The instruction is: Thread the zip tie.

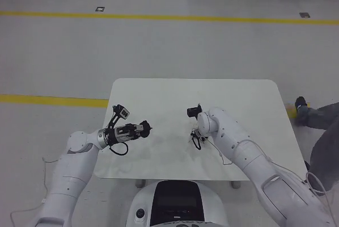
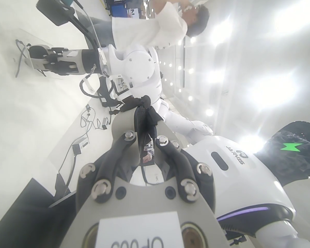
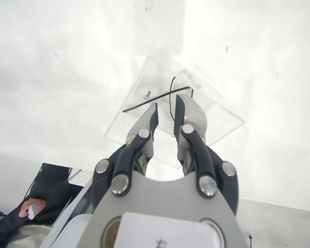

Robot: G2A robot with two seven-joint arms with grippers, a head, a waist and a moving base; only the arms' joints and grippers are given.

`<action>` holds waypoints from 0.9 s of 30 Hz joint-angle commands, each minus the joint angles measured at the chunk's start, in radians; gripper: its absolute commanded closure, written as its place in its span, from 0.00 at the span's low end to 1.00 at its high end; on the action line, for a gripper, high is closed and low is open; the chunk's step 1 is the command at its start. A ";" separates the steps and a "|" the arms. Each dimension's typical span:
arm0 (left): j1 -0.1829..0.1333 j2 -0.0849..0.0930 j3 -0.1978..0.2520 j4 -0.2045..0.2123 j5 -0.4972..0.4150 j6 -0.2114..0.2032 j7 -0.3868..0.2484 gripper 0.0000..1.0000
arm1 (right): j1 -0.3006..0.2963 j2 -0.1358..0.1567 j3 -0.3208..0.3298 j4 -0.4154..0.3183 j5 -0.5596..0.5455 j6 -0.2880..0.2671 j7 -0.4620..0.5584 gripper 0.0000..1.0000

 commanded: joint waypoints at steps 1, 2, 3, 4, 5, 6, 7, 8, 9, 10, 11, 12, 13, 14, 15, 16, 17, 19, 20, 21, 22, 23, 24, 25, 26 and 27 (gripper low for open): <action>0.000 0.000 0.000 0.000 0.000 0.000 0.000 1.00 | 0.003 -0.003 -0.003 0.008 -0.002 0.002 -0.001 0.85; 0.000 0.000 0.000 0.000 0.000 0.000 0.000 1.00 | 0.005 -0.005 -0.004 0.011 -0.002 0.002 -0.001 0.85; 0.000 0.000 0.000 0.000 0.000 0.000 0.000 1.00 | 0.007 -0.006 -0.006 0.016 -0.003 0.002 -0.001 0.85; 0.000 0.000 0.000 0.000 0.000 0.000 0.000 1.00 | 0.008 -0.008 -0.006 0.020 -0.003 0.002 -0.001 0.85; 0.000 0.000 0.000 0.000 0.000 0.000 0.000 1.00 | 0.010 -0.009 -0.007 0.024 -0.003 0.002 -0.001 0.85; 0.000 0.000 0.000 0.000 0.000 0.000 0.000 1.00 | 0.012 -0.011 -0.009 0.028 -0.004 0.001 -0.001 0.86; 0.000 0.000 0.000 0.000 0.000 0.000 0.000 1.00 | 0.013 -0.012 -0.009 0.032 -0.004 0.001 -0.001 0.85; 0.000 0.000 0.000 0.000 0.000 0.000 0.000 1.00 | 0.014 -0.013 -0.010 0.036 -0.004 0.001 -0.002 0.85; 0.000 0.000 0.000 0.000 0.000 0.000 0.000 1.00 | 0.016 -0.015 -0.011 0.039 -0.004 0.002 -0.003 0.86; 0.000 0.000 0.000 0.000 0.000 0.000 0.000 1.00 | 0.017 -0.017 -0.012 0.044 -0.004 0.002 -0.003 0.86; 0.000 0.000 0.000 0.000 0.000 0.000 0.000 1.00 | 0.019 -0.018 -0.013 0.048 -0.004 0.003 -0.004 0.87; 0.000 0.000 0.000 0.000 0.000 0.000 0.000 1.00 | 0.020 -0.020 -0.014 0.051 -0.005 0.004 -0.004 0.88; 0.000 0.000 0.000 0.000 0.000 0.000 0.000 1.00 | 0.021 -0.021 -0.016 0.055 -0.006 0.005 -0.004 0.89; 0.000 0.000 0.000 0.000 0.000 0.000 0.000 1.00 | 0.023 -0.023 -0.017 0.058 -0.007 0.006 -0.005 0.91; 0.000 0.000 0.000 0.000 0.000 0.000 0.000 1.00 | 0.024 -0.024 -0.017 0.061 -0.007 0.006 -0.005 0.93; 0.000 0.000 0.000 0.000 0.000 0.000 0.000 1.00 | 0.025 -0.025 -0.018 0.064 -0.007 0.007 -0.005 0.97; 0.000 0.000 0.000 0.000 0.000 0.000 0.000 1.00 | 0.027 -0.027 -0.018 0.068 -0.007 0.007 -0.006 1.00; 0.000 0.000 0.000 0.000 0.000 0.000 0.000 1.00 | 0.029 -0.029 -0.018 0.073 -0.008 0.007 -0.007 1.00; 0.000 0.000 0.000 0.000 0.000 0.000 0.000 1.00 | 0.031 -0.030 -0.019 0.074 -0.011 0.011 -0.007 1.00; 0.000 0.000 0.000 0.000 0.000 0.000 0.000 1.00 | 0.031 -0.031 -0.019 0.071 -0.017 0.017 -0.007 1.00; 0.000 0.000 0.000 0.000 0.000 0.000 0.000 1.00 | 0.031 -0.031 -0.019 0.064 -0.020 0.021 -0.005 1.00; 0.000 0.000 0.000 0.000 0.000 0.000 0.000 1.00 | 0.030 -0.031 -0.017 0.056 -0.024 0.023 -0.002 1.00; 0.000 0.000 0.000 0.000 0.000 0.000 0.000 1.00 | 0.027 -0.029 -0.013 0.044 -0.032 0.029 -0.001 1.00; 0.000 0.000 0.000 0.000 0.000 0.000 0.000 1.00 | 0.024 -0.027 -0.010 0.031 -0.037 0.033 0.002 1.00; 0.000 0.000 0.000 0.000 0.000 0.000 0.000 1.00 | 0.020 -0.024 -0.004 0.017 -0.041 0.036 0.006 1.00; 0.000 0.000 0.000 0.000 0.000 0.000 0.000 1.00 | 0.013 -0.020 0.003 -0.004 -0.050 0.039 0.012 1.00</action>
